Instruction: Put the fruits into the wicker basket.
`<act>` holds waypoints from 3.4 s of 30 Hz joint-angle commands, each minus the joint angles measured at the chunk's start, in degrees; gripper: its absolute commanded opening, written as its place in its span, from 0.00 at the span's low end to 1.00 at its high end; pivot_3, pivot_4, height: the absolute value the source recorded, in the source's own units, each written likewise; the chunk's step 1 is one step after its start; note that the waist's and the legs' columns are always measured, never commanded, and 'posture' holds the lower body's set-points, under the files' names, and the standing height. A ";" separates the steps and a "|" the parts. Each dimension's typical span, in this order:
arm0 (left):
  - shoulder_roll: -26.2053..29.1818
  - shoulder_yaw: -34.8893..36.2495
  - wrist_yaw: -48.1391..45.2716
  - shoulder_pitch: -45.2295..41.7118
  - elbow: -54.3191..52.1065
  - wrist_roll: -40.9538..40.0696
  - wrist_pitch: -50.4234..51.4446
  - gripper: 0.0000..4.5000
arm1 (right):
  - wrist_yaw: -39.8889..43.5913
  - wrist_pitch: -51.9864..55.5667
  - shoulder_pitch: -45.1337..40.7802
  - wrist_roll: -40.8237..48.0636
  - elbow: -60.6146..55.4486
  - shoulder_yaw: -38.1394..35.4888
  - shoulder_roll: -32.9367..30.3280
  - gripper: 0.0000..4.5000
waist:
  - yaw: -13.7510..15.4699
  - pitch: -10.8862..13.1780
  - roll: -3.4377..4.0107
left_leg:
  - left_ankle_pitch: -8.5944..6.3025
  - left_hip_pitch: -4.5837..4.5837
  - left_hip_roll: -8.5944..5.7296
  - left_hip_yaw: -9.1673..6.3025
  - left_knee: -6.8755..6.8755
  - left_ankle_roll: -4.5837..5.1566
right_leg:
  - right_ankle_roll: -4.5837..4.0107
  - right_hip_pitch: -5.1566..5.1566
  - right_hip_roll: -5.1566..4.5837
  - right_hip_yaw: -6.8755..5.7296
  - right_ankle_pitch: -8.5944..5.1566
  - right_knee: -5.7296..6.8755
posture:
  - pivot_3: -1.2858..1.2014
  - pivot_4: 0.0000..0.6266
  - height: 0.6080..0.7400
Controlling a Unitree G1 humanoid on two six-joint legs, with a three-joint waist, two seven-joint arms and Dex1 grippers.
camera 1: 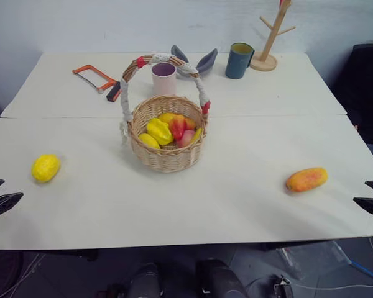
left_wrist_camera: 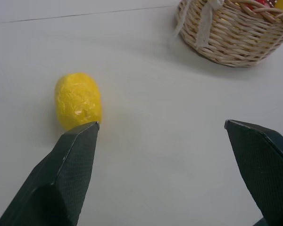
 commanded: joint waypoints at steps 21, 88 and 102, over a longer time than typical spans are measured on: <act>1.51 -4.48 6.38 -6.12 5.46 7.64 -5.22 1.00 | -1.78 -6.28 -3.54 -6.64 -1.08 2.26 1.04 1.00 | -0.18 0.00 0.03 | 0.11 0.04 0.02 0.18 -0.06 0.18 | 0.02 -0.08 0.02 -0.02 -0.01 0.08 | 0.52 0.24 1.00; -28.26 -57.81 31.09 -65.45 -13.58 12.97 9.48 0.99 | -32.85 9.83 -26.83 22.75 -42.36 18.05 2.95 1.00 | 0.43 -0.03 -0.03 | 0.73 -0.70 0.19 0.07 1.20 -0.24 | 0.37 -0.80 0.51 0.29 0.15 1.22 | 0.52 0.24 1.00; -16.09 -48.00 -1.40 -65.18 -19.70 -9.29 11.18 1.00 | -51.94 14.93 1.70 17.93 -45.95 0.27 16.83 1.00 | 1.04 -0.03 0.00 | 0.75 -0.43 0.16 0.04 1.26 -0.32 | 0.42 -0.47 0.52 0.27 0.13 1.19 | 0.52 0.24 1.00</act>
